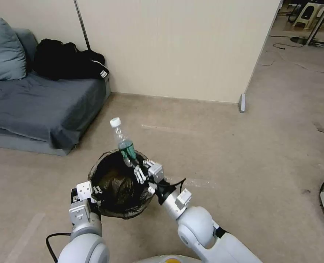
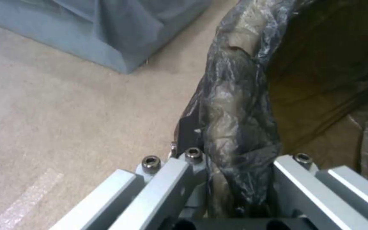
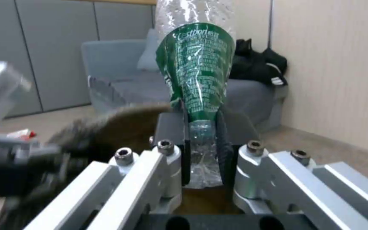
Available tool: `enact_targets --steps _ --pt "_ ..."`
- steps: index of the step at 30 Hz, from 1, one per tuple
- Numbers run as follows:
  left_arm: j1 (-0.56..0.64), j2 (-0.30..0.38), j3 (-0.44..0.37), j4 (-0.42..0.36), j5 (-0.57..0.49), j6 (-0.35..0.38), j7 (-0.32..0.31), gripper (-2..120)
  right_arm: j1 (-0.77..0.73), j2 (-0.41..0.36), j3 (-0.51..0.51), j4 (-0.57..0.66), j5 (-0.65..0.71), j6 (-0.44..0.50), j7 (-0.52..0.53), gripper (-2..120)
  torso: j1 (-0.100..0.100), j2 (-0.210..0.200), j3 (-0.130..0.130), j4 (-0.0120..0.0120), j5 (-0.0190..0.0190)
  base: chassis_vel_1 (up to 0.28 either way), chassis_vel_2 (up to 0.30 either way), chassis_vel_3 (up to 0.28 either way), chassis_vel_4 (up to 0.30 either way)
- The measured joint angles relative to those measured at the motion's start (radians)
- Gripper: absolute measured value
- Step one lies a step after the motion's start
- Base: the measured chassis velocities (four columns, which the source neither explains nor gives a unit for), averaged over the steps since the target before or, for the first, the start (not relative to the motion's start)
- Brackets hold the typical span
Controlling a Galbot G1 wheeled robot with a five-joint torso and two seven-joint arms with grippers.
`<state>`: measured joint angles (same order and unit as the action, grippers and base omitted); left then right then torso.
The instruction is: Pick up the trash bin, then pick up the garbage from the floor and place it into the trash bin.
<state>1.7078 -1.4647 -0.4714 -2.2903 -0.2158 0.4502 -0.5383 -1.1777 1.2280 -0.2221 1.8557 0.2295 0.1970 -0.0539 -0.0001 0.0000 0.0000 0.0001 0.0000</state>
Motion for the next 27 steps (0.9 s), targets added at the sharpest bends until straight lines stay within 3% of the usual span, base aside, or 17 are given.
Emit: enact_targets --steps 13,27 --pt "-0.017 0.000 0.001 -0.011 -0.014 0.006 -0.003 0 -0.054 -0.008 -0.005 -0.044 -0.038 0.019 -0.002 10 0.000 0.000 0.000 0.0000 -0.0001 0.000 0.000 0.000 0.000" --pt "-0.009 -0.004 0.012 -0.022 -0.036 -0.012 0.009 0 -0.058 -0.012 -0.016 -0.058 -0.063 0.021 0.015 58 0.000 0.000 0.000 0.0000 0.0000 0.000 0.000 0.000 0.000"
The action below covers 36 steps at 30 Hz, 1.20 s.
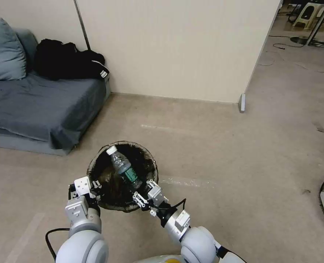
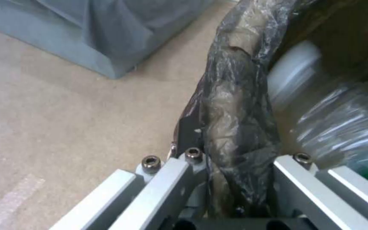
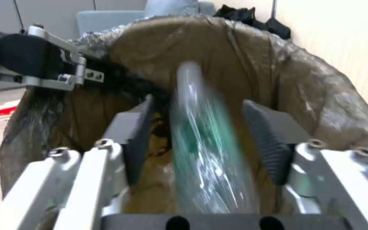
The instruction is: Pick up the trash bin, then pick up the garbage from the floor and place it into the trash bin.
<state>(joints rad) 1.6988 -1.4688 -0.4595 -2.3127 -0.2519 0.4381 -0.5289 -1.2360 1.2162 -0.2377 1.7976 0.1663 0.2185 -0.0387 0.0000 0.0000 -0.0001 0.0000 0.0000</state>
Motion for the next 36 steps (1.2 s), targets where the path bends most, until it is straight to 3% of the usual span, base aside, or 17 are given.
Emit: enact_targets --steps 4,11,19,26,28,36 --pt "0.000 0.001 0.003 -0.001 -0.002 0.009 0.010 0 0.000 0.003 0.001 0.008 -0.007 0.000 -0.001 76 0.000 0.000 0.000 0.0000 0.0001 0.000 0.000 0.000 0.000" --pt "-0.004 0.003 0.002 0.000 0.001 0.011 0.016 0 -0.007 0.000 0.002 0.043 -0.033 0.006 -0.002 98 0.000 0.000 0.000 0.0000 0.0001 0.000 0.000 0.000 0.000" --pt "-0.020 0.009 0.002 0.033 0.016 0.021 0.026 0 -0.036 0.003 0.046 0.184 -0.098 0.023 0.001 100 0.000 0.000 0.000 0.0000 0.0000 0.000 0.000 0.000 0.000" --pt "-0.038 0.026 -0.002 0.070 0.039 0.024 0.036 0 -0.137 0.064 0.238 0.339 -0.174 0.039 0.029 100 0.000 0.000 0.000 0.0000 -0.0001 0.000 0.000 0.000 0.000" --pt "-0.042 0.034 -0.006 0.083 0.049 0.024 0.040 0 -0.213 0.106 0.322 0.378 -0.224 0.052 0.086 100 0.000 0.000 0.000 -0.0001 0.0000 0.000 0.000 0.000 0.000" --pt "-0.051 0.037 0.003 0.099 0.062 0.015 0.047 0 -0.390 0.192 0.380 0.353 -0.265 0.092 0.193 100 0.000 0.000 0.000 0.0000 0.0000 0.000 0.000 0.000 0.000"
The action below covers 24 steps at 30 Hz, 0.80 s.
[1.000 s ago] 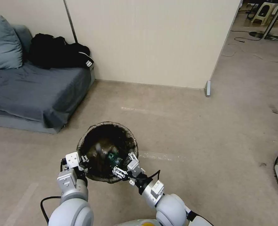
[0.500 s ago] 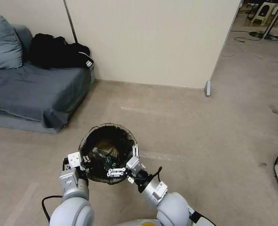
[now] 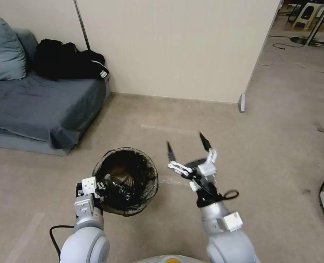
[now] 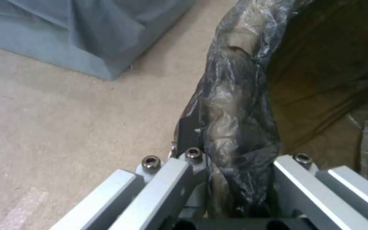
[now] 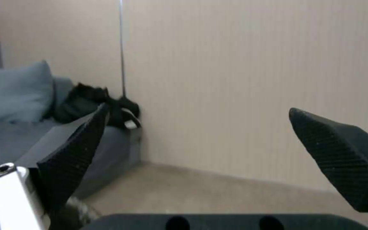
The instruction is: Pick up the trash bin, then pick up the garbage from the floor and place it into the trash bin.
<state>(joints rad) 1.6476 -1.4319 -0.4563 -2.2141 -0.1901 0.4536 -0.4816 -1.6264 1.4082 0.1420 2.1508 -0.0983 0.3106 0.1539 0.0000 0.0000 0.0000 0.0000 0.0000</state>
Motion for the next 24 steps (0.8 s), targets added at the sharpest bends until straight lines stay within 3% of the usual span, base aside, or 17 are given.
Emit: enact_targets --steps 3,5,12,16,19,24 --pt "0.005 0.004 0.007 0.006 0.002 -0.019 0.007 0 -0.031 0.024 0.008 -0.042 -0.014 0.017 0.010 100 0.000 0.000 0.000 -0.0001 -0.0002 0.000 0.000 0.000 0.000" --pt "0.001 0.004 0.004 0.008 0.001 -0.032 0.007 0 -0.040 0.035 0.019 -0.058 -0.012 0.031 0.015 100 0.000 0.000 0.000 0.0006 -0.0037 0.000 0.000 0.000 0.000" --pt "-0.014 0.005 -0.002 -0.001 -0.012 -0.040 0.006 0 -0.047 0.056 0.033 -0.063 -0.009 0.046 0.025 100 0.000 0.000 0.000 0.0000 -0.0042 0.000 0.000 0.000 0.000" --pt "-0.012 0.008 -0.002 -0.011 -0.016 -0.040 0.006 0 -0.044 0.060 0.040 -0.063 0.001 0.047 0.025 100 0.000 0.000 0.000 -0.0001 -0.0016 0.000 0.000 0.000 0.000" --pt "-0.009 0.007 0.001 -0.023 -0.018 -0.030 0.006 0 -0.034 0.057 0.048 -0.063 0.011 0.047 0.022 100 0.000 0.000 0.000 -0.0001 0.0025 0.000 0.000 0.000 0.000" --pt "-0.009 0.009 0.003 -0.030 -0.024 -0.016 0.002 0 -0.014 0.044 0.060 -0.096 0.031 0.051 0.005 100 0.000 0.000 0.000 0.0000 0.0019 0.020 0.018 0.013 0.017"
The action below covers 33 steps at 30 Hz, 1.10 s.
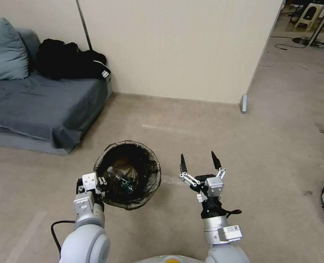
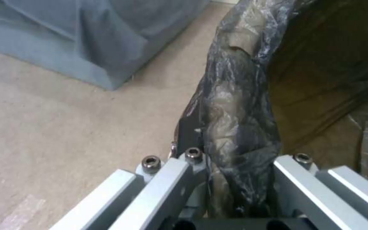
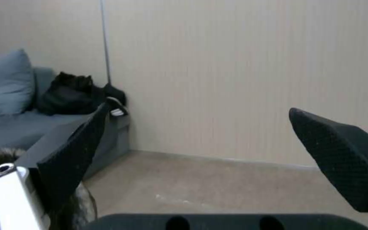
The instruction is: Pick up the trash bin, then pick up the garbage from the floor and place it into the trash bin.
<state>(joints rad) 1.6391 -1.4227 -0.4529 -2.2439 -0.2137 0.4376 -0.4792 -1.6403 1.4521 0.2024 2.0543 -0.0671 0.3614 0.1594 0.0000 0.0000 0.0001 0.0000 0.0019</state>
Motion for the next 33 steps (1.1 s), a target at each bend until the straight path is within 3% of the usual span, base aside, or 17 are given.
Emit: enact_targets --steps 3,7,14,33 --pt "0.000 0.007 0.000 -0.001 -0.006 0.004 -0.002 0 0.013 -0.011 0.007 -0.027 0.011 0.002 -0.013 100 0.000 0.000 0.000 0.0002 -0.0006 0.056 0.045 0.057 0.053" --pt "0.001 0.031 -0.001 -0.001 -0.019 0.011 -0.004 0 0.036 -0.040 0.008 -0.044 0.036 0.006 -0.035 100 0.000 0.000 0.000 -0.0003 0.0017 0.058 0.068 0.067 0.074" --pt "0.000 0.070 -0.010 -0.002 -0.039 0.029 -0.009 0 0.089 -0.080 0.015 -0.058 0.062 -0.017 -0.038 100 0.000 0.000 0.000 0.0000 -0.0010 0.086 0.084 0.099 0.090" --pt "0.006 0.075 -0.012 0.000 -0.047 0.039 -0.014 0 0.144 -0.092 -0.002 -0.093 0.082 -0.020 -0.038 100 0.000 0.000 0.000 0.0000 -0.0019 0.124 0.122 0.122 0.122"
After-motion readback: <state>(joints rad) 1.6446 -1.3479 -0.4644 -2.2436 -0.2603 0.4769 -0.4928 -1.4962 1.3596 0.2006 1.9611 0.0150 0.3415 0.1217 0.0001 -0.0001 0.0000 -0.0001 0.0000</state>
